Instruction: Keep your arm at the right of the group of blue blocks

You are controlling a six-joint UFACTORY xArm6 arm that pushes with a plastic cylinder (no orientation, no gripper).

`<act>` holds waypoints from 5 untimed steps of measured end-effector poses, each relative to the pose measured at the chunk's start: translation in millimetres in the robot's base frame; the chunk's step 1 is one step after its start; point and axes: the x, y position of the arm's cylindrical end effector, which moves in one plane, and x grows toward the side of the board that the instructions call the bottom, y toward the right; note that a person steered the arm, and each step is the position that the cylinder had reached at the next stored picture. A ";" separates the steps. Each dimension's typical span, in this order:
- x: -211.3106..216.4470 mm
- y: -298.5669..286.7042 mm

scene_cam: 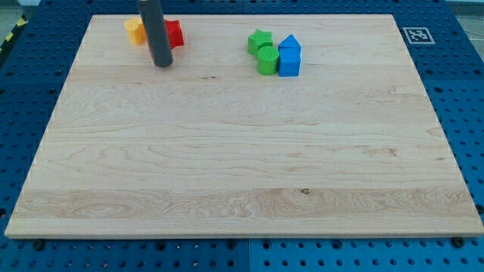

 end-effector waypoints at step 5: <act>24.6 14.1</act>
